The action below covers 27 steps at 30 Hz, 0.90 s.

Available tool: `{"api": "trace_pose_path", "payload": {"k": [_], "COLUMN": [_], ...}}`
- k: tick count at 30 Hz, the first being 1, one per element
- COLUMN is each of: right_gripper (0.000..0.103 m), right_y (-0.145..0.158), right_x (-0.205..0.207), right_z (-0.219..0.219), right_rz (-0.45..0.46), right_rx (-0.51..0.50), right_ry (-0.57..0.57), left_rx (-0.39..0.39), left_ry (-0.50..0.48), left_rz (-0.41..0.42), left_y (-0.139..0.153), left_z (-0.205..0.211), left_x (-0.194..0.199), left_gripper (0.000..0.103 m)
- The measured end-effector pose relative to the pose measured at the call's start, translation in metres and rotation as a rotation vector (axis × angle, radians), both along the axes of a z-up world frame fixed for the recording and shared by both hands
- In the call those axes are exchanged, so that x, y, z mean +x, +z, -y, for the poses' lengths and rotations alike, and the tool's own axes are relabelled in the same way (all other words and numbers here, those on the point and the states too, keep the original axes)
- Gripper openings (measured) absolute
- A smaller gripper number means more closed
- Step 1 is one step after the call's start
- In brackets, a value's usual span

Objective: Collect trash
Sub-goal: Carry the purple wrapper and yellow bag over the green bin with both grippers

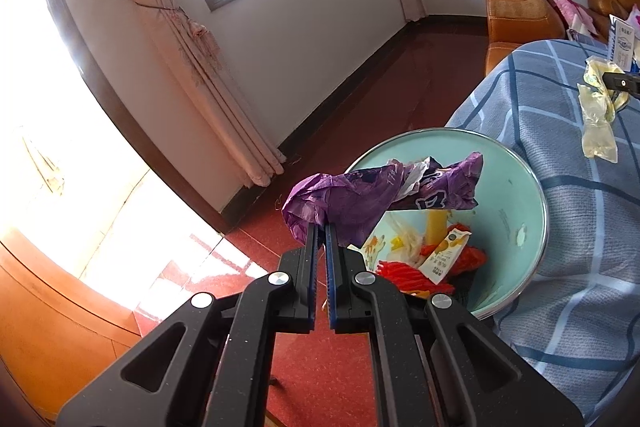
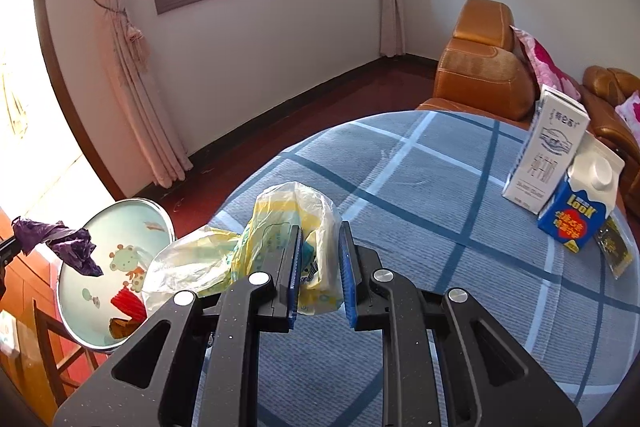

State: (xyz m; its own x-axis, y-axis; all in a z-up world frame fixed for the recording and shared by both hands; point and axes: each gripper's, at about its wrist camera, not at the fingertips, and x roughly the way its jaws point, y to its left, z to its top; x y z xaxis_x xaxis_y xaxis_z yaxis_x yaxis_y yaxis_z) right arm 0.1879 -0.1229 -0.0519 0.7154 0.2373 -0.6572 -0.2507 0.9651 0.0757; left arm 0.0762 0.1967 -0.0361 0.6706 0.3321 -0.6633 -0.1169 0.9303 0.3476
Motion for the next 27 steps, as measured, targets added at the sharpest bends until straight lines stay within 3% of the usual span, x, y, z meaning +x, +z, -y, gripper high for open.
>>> {"api": "trace_pose_path", "payload": {"k": [27], "right_gripper": [0.019], "right_y": [-0.001], "right_x": [0.004], "right_z": [-0.053], "right_rz": [-0.002], "right_rx": [-0.022], "right_ry": [0.085], "left_rx": [-0.014], "left_ry": [0.053], "left_rz": [-0.009], "left_y": [-0.009], "left_z": [-0.023], "left_x": [0.002], "left_gripper": [0.003]}}
